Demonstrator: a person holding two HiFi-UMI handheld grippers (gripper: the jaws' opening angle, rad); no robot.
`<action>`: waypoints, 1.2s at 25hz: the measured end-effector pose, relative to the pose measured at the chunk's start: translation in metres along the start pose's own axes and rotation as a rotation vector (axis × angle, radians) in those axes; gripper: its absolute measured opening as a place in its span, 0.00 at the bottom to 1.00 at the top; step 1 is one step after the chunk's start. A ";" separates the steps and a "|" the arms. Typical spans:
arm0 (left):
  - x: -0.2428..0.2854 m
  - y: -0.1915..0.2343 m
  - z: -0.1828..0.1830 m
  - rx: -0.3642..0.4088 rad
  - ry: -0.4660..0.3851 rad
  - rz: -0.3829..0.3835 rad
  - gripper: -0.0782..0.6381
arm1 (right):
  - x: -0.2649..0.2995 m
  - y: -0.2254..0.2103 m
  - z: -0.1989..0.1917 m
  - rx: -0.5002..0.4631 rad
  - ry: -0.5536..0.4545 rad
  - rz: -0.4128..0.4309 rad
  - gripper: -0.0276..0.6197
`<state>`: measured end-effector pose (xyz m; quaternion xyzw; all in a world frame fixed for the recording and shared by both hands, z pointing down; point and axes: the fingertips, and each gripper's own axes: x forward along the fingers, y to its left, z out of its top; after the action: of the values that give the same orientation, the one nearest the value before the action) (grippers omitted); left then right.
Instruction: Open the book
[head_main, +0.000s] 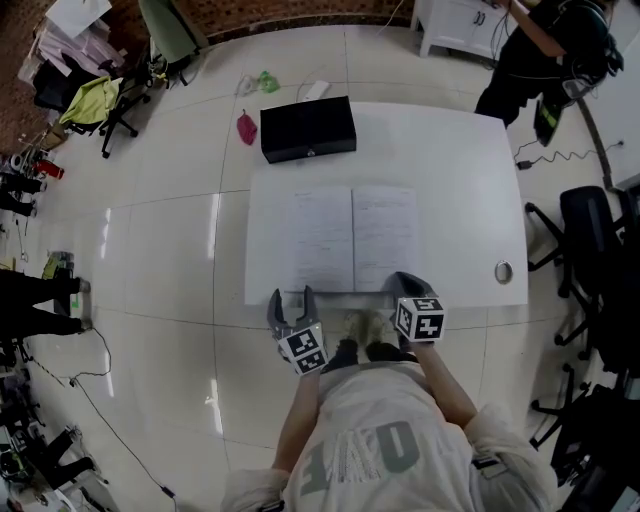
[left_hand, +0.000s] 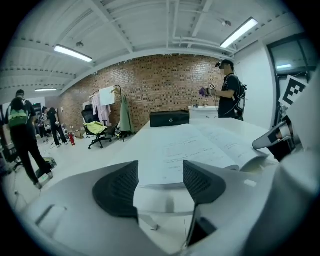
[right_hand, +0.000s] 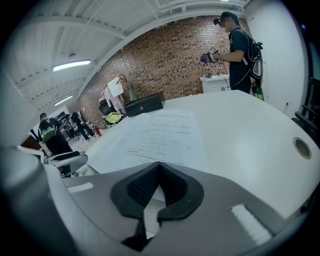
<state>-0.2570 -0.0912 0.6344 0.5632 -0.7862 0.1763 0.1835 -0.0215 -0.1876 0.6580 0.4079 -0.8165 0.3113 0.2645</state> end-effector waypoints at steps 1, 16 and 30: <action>-0.002 0.005 0.002 -0.014 -0.009 0.005 0.50 | -0.002 0.001 0.002 0.009 -0.009 0.003 0.05; -0.041 -0.034 0.148 -0.143 -0.442 -0.381 0.13 | -0.073 0.053 0.094 -0.050 -0.395 0.102 0.05; -0.068 -0.008 0.134 -0.066 -0.473 -0.366 0.13 | -0.131 0.066 0.064 0.027 -0.514 0.071 0.05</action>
<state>-0.2416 -0.1031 0.4852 0.7147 -0.6978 -0.0213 0.0422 -0.0185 -0.1370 0.5065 0.4481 -0.8666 0.2174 0.0318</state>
